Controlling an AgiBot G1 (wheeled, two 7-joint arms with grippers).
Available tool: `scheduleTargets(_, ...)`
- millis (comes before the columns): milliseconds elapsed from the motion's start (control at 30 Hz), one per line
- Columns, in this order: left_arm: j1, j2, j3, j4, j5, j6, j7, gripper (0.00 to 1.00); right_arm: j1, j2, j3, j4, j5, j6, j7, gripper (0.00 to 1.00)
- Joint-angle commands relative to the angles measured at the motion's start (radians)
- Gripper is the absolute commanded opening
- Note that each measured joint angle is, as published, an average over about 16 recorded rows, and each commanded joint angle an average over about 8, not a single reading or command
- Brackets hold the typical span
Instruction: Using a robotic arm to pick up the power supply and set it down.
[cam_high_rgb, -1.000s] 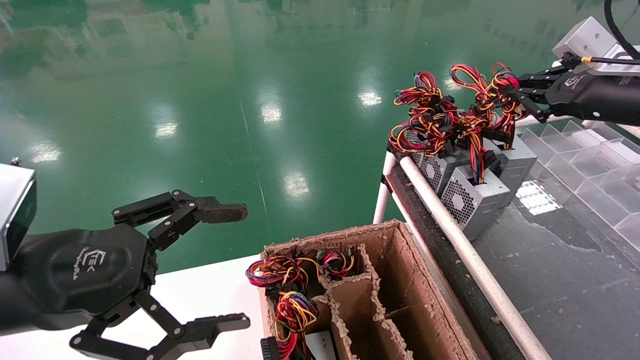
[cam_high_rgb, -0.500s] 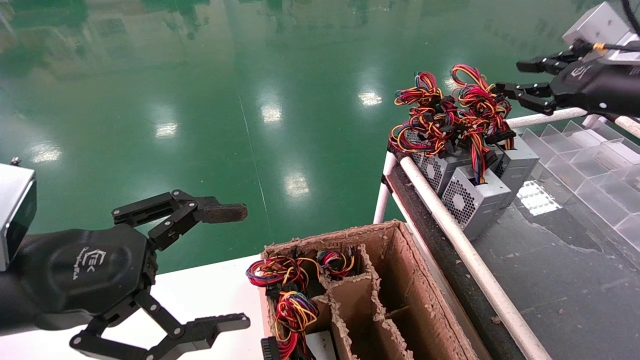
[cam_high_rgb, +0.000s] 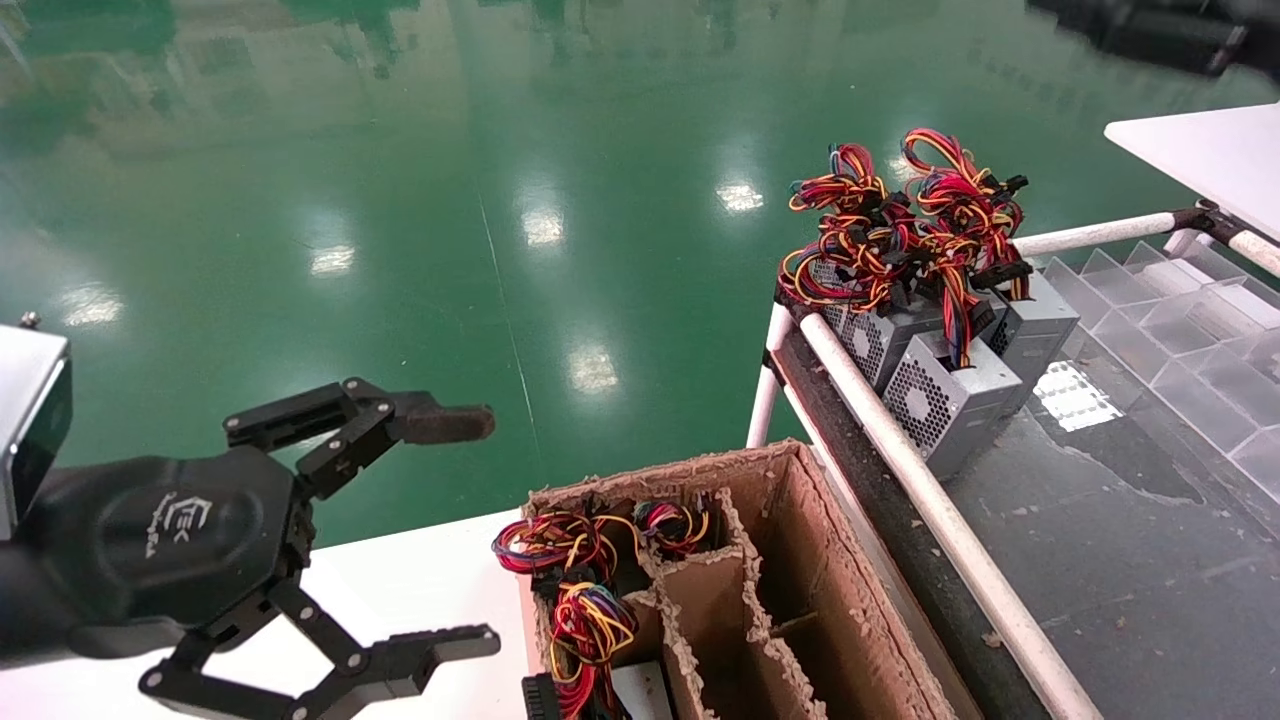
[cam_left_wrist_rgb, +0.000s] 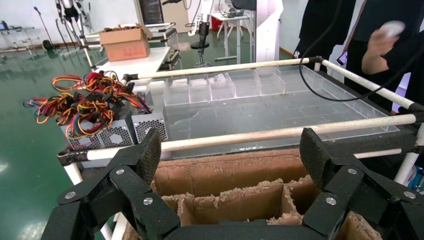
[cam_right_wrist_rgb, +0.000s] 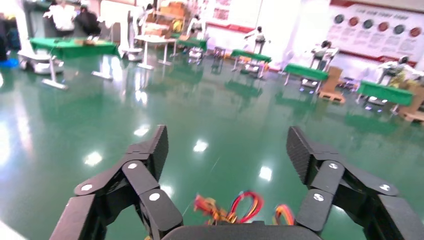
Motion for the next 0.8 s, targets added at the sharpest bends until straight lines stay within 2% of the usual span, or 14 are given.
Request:
scheduleTargets(33,0.0,0.0,0.0,0.0,0.0,0.0,0.0,1.0,-0.028,0.009,0.007,0.04,0.017,-0.01,0.016,1.0)
scheduleTargets(700,0.0,0.0,0.001,0.0,-0.001,0.0,0.001,1.0,-0.338,0.096,0.064,0.478,0.168,-0.085,0.174,1.0)
scheduleTargets(800,-0.001,0.0,0.001,0.0,-0.001,0.0,0.001,1.0,-0.361,0.103,0.068,0.511,0.179,-0.091,0.185,1.0)
